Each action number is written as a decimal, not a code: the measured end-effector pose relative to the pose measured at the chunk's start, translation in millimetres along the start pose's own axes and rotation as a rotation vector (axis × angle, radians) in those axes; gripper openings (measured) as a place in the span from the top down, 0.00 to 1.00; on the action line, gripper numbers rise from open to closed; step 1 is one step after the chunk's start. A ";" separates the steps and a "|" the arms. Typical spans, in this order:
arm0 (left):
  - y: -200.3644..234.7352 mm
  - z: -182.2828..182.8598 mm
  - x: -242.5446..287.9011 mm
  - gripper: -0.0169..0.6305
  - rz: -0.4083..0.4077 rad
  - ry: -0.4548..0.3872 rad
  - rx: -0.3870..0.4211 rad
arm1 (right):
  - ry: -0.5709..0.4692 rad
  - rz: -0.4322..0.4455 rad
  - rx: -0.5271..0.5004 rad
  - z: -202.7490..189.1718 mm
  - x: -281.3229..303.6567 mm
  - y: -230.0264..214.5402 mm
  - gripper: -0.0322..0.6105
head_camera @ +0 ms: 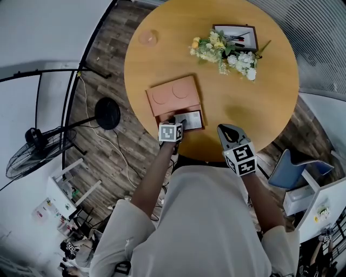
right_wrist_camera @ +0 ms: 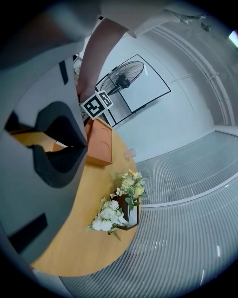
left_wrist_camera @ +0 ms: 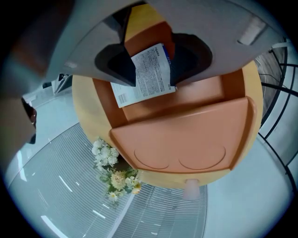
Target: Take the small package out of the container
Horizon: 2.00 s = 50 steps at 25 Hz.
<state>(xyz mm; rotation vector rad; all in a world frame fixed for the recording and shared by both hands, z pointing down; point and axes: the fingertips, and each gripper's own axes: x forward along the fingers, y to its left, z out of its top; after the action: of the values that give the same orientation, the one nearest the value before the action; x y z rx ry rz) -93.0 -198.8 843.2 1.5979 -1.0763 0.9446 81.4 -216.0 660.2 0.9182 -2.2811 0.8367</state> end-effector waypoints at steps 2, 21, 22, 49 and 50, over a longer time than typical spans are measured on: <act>-7.1 0.4 1.0 0.64 -0.013 0.000 0.021 | 0.004 -0.003 0.003 -3.1 -1.0 -1.5 0.95; -9.5 -1.4 1.6 0.59 -0.036 -0.001 0.061 | 0.018 -0.008 0.007 -12.6 2.5 -1.1 0.95; -11.3 -2.2 2.9 0.59 -0.045 0.001 0.064 | 0.020 -0.009 0.008 -14.4 2.7 -1.3 0.95; -6.5 -19.6 15.1 0.57 -0.079 0.147 0.090 | 0.016 -0.025 0.007 -16.9 -2.3 7.6 0.95; -7.9 -17.5 12.5 0.57 -0.078 0.138 0.094 | 0.013 -0.026 0.007 -16.6 -3.8 7.3 0.95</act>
<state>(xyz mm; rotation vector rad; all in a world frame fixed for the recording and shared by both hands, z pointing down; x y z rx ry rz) -83.1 -183.3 856.9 1.6138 -0.8803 1.0500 82.3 -198.5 666.2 0.9409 -2.2517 0.8372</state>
